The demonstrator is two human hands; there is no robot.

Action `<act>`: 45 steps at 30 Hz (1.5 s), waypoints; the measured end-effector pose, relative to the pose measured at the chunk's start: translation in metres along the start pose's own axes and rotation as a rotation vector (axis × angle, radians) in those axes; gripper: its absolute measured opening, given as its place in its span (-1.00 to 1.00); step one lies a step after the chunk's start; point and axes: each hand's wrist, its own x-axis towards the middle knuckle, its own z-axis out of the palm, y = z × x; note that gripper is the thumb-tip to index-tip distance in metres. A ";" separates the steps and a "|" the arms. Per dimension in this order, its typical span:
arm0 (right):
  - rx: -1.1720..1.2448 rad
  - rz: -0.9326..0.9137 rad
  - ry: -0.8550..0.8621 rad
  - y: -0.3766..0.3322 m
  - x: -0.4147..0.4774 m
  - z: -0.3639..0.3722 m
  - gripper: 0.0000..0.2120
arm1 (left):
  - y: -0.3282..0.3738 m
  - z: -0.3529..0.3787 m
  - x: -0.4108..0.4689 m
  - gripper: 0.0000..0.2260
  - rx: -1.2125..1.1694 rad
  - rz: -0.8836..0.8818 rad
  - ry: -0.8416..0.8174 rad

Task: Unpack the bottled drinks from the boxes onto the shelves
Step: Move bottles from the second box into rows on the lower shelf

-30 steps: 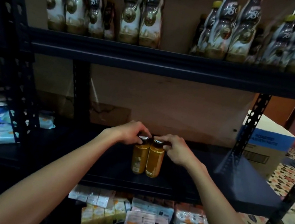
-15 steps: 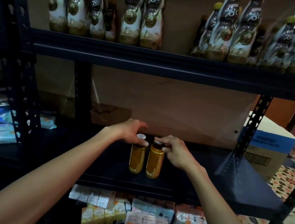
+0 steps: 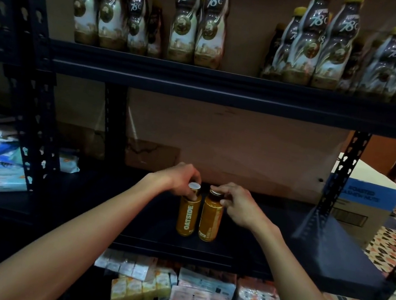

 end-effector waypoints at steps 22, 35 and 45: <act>0.048 0.023 0.016 -0.007 0.010 -0.005 -0.51 | 0.001 0.003 0.002 -0.57 -0.072 0.016 -0.008; 0.155 0.056 0.019 0.008 0.014 0.007 -0.54 | -0.002 0.006 0.006 -0.56 -0.064 0.016 -0.013; 0.287 0.059 0.141 0.017 -0.001 0.028 -0.36 | -0.011 0.016 -0.002 -0.36 -0.208 0.050 0.018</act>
